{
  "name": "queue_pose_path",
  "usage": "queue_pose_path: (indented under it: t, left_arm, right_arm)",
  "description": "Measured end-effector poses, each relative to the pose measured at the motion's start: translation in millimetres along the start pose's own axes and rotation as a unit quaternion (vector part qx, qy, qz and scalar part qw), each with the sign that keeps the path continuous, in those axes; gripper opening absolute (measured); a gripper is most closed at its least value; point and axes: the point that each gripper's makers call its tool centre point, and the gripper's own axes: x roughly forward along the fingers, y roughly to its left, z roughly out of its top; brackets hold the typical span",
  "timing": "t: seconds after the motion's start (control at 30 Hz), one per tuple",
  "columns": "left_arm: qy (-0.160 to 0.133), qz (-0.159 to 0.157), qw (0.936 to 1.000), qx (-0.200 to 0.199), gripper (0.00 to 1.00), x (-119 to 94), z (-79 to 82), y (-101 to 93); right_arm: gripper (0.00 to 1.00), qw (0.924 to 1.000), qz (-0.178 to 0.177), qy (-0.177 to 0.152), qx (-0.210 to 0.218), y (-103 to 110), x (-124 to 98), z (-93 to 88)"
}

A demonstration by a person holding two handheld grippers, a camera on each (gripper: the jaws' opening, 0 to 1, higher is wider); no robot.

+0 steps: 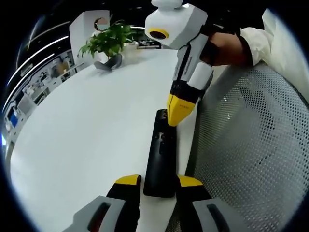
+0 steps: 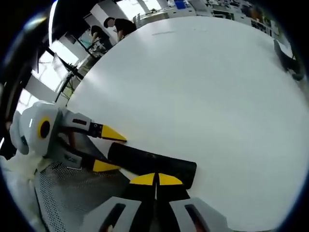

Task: Press the specified remote control buttons in sequence, fully releasing each button before pressing the next.

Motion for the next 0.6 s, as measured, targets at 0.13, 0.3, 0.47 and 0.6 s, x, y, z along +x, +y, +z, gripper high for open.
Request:
queue_pose_path:
  t: [0.13, 0.3, 0.47, 0.6]
  left_arm:
    - [0.003, 0.001, 1.0000, 0.003, 0.28, -0.4, -0.3, -0.6]
    - [0.009, 0.004, 0.9999, 0.004, 0.26, -2.2, -2.5, -2.1]
    - [0.011, 0.004, 0.9999, 0.011, 0.26, -2.9, -2.7, -2.9]
    - [0.007, -0.001, 0.9999, 0.015, 0.25, -3.2, -2.6, -3.4]
  right_arm:
    - [0.00, 0.9998, -0.009, 0.008, -0.013, -0.1, 0.7, -2.0]
    - [0.00, 0.9995, -0.018, 0.012, -0.022, -0.7, 0.3, -2.7]
    - [0.00, 0.9995, -0.020, 0.013, -0.021, -1.5, 1.9, -3.2]
    - [0.00, 0.9993, -0.021, 0.013, -0.027, -1.1, 1.1, -2.8]
